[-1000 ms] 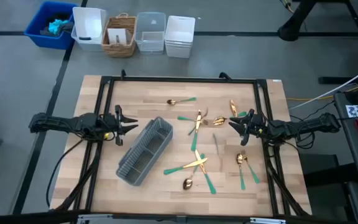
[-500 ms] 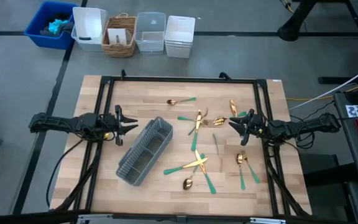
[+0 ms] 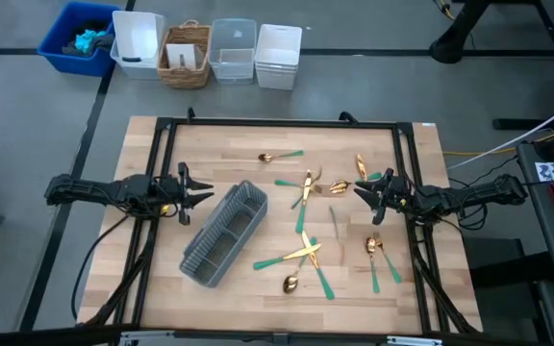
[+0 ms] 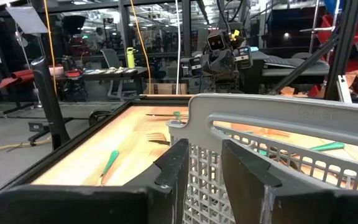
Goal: Sort silverware
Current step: Put the green knife into the silverware basket
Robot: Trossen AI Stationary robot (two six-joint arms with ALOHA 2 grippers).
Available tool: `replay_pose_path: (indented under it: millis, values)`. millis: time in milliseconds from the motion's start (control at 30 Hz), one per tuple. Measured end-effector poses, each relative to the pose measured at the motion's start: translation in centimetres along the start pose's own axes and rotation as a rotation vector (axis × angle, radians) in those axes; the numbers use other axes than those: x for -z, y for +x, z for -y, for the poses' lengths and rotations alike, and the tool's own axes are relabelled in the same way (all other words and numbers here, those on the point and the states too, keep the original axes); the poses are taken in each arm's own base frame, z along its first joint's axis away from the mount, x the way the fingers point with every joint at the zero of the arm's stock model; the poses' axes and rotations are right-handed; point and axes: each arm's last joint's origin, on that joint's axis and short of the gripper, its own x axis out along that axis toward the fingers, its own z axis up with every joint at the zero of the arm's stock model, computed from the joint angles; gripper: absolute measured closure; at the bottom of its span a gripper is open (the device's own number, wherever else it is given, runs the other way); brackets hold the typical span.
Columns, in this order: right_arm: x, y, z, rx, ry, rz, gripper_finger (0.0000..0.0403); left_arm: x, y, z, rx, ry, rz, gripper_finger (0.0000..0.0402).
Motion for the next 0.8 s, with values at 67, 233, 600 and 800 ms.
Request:
replay_pose_path:
  millis: [67, 233, 600, 800]
  values:
    - [0.0, 0.0, 0.0, -0.002, 0.000, 0.000, 0.0290, 0.0, 0.0, 0.0, 0.000, -0.046, 0.000, 0.0314]
    - [-0.4, 0.0, 0.0, 0.029, 0.016, 0.040, 0.0290, 0.0, 0.0, 0.0, 0.000, -0.072, 0.000, 0.0314]
    - [-4.1, -0.7, -0.2, 0.110, 0.045, 0.125, 0.0290, -0.1, 0.0, -0.2, -0.051, -0.066, 0.009, 0.0314]
    - [-7.7, -1.3, -0.4, 0.226, 0.038, 0.069, 0.0290, -0.1, 0.0, -0.3, -0.115, -0.075, 0.010, 0.0314]
